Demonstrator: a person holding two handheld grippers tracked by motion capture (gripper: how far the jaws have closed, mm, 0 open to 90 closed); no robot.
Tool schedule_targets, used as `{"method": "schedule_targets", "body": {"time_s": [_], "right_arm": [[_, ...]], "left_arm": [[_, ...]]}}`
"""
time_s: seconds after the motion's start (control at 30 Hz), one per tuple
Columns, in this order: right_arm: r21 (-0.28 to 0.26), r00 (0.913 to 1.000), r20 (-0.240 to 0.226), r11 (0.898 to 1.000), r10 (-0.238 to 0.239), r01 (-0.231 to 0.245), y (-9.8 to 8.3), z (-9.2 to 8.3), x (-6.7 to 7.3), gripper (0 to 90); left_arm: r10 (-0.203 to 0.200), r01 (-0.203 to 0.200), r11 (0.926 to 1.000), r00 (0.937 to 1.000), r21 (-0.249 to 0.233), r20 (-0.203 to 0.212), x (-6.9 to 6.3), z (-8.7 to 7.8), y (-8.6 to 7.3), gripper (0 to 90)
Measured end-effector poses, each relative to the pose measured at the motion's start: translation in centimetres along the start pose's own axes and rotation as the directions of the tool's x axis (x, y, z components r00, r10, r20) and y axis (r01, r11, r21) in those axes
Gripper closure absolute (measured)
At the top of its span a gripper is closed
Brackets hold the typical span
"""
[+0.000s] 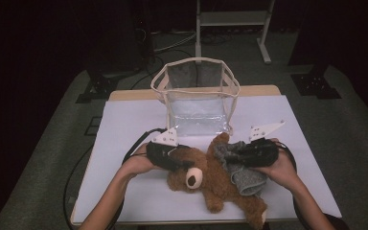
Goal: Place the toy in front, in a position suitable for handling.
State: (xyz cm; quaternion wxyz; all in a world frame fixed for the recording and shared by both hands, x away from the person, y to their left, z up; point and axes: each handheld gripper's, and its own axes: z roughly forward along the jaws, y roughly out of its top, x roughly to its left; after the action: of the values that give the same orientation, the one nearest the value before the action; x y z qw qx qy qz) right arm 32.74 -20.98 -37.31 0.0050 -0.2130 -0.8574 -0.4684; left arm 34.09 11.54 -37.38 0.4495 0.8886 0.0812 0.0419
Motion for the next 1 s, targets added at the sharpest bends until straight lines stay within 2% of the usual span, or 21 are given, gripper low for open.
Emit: {"method": "schedule_targets", "body": {"time_s": [0.07,0.1,0.13,0.17,0.27,0.33,0.37,0.4,0.43,0.5,0.53,0.57,0.6,0.63,0.67,0.7,0.77,0.8,0.87,0.9,1.0], "right_arm": [[0.017,0.9996,0.009,0.999,-0.028,0.027,0.0,0.3,1.0,74.7],[0.017,0.9996,0.009,0.999,-0.028,0.027,0.0,0.3,1.0,74.7],[0.029,0.9983,0.021,0.998,-0.055,0.054,-0.1,0.2,1.9,74.8],[0.029,0.9983,0.021,0.998,-0.055,0.054,-0.1,0.2,1.9,74.8],[0.044,0.9967,0.026,0.996,-0.077,0.076,-0.4,0.2,2.9,75.0],[0.046,0.9951,0.031,0.995,-0.094,0.092,-0.7,0.2,3.7,75.0],[0.046,0.9951,0.031,0.995,-0.094,0.092,-0.7,0.2,3.7,75.0],[0.044,0.994,0.041,0.994,-0.101,0.099,-0.8,0.1,4.0,74.8],[0.044,0.994,0.041,0.994,-0.101,0.099,-0.8,0.1,4.0,74.8],[0.027,0.9947,0.04,0.995,-0.095,0.094,-0.6,-0.5,3.7,74.5],[0.015,0.9949,0.044,0.996,-0.091,0.091,-0.5,-0.9,3.4,74.4],[0.004,0.9956,0.048,0.997,-0.081,0.081,-0.3,-1.3,3.1,74.4],[-0.006,0.9958,0.06,0.998,-0.069,0.07,-0.1,-1.8,2.7,74.4],[-0.006,0.9958,0.06,0.998,-0.069,0.07,-0.1,-1.8,2.7,74.4],[-0.022,0.9954,0.086,0.999,-0.043,0.045,0.2,-2.5,1.8,74.4],[-0.024,0.9944,0.1,0.999,-0.036,0.039,0.3,-2.6,1.3,74.5],[-0.029,0.9936,0.11,0.999,-0.025,0.028,0.4,-2.7,0.8,74.4],[-0.049,0.9945,0.105,0.999,0.001,0.004,0.8,-2.7,0.0,74.4],[-0.05,0.9946,0.103,0.999,0.013,-0.008,1.2,-2.4,-0.5,74.4],[-0.05,0.9946,0.103,0.999,0.013,-0.008,1.2,-2.4,-0.5,74.4],[-0.002,0.9988,0.048,1.0,-0.008,0.008,1.1,-0.7,-0.1,74.2]], "left_arm": [[-0.016,0.017,0.9994,0.9997,-0.031,0.02,-0.2,-0.2,-0.5,36.2],[-0.016,0.017,0.9994,0.9997,-0.031,0.02,-0.2,-0.2,-0.5,31.2],[-0.023,0.023,0.9991,0.9995,-0.036,0.021,-0.3,-0.2,-0.5,25.8],[-0.029,0.03,0.9988,0.9993,-0.038,0.024,-0.4,-0.1,-0.5,25.8],[-0.033,0.034,0.9992,0.9986,-0.019,0.041,-0.6,0.7,-0.3,14.9],[-0.047,0.048,0.9988,0.9956,-0.009,0.081,-0.6,1.7,-0.5,9.7],[-0.047,0.048,0.9988,0.9956,-0.009,0.081,-0.6,1.7,-0.5,11.1],[-0.067,0.069,0.9974,0.9921,-0.021,0.106,-0.6,1.8,-0.9,15.5],[-0.067,0.069,0.9974,0.9921,-0.021,0.106,-0.6,1.8,-0.9,22.2],[-0.055,0.057,0.9981,0.9939,-0.024,0.095,-0.7,1.6,-1.1,36.7],[-0.027,0.029,0.9992,0.998,-0.027,0.058,-0.9,1.3,-1.1,42.9],[-0.027,0.029,0.9992,0.998,-0.027,0.058,-0.9,1.3,-1.1,46.6],[-0.008,0.009,0.9994,0.9997,-0.032,0.025,-1.0,1.2,-0.8,48.5],[-0.008,0.009,0.9994,0.9997,-0.032,0.025,-1.0,1.2,-0.8,50.1],[0.011,-0.011,0.9996,0.9999,-0.026,0.003,-0.8,1.1,-0.4,50.5],[0.011,-0.011,0.9996,0.9999,-0.026,0.003,-0.8,1.1,-0.4,50.7],[0.022,-0.022,0.9995,0.9997,-0.023,-0.013,-0.6,0.9,0.0,50.9],[0.03,-0.03,0.9994,0.9995,-0.018,-0.014,-0.6,0.7,0.2,51.1],[0.061,-0.06,0.9982,0.9976,0.003,-0.035,-0.5,0.1,0.4,51.1],[0.061,-0.06,0.9982,0.9976,0.003,-0.035,-0.5,0.1,0.4,51.0],[0.069,-0.069,0.9976,0.9971,0.004,-0.034,-0.8,-0.2,-0.5,50.4]]}}
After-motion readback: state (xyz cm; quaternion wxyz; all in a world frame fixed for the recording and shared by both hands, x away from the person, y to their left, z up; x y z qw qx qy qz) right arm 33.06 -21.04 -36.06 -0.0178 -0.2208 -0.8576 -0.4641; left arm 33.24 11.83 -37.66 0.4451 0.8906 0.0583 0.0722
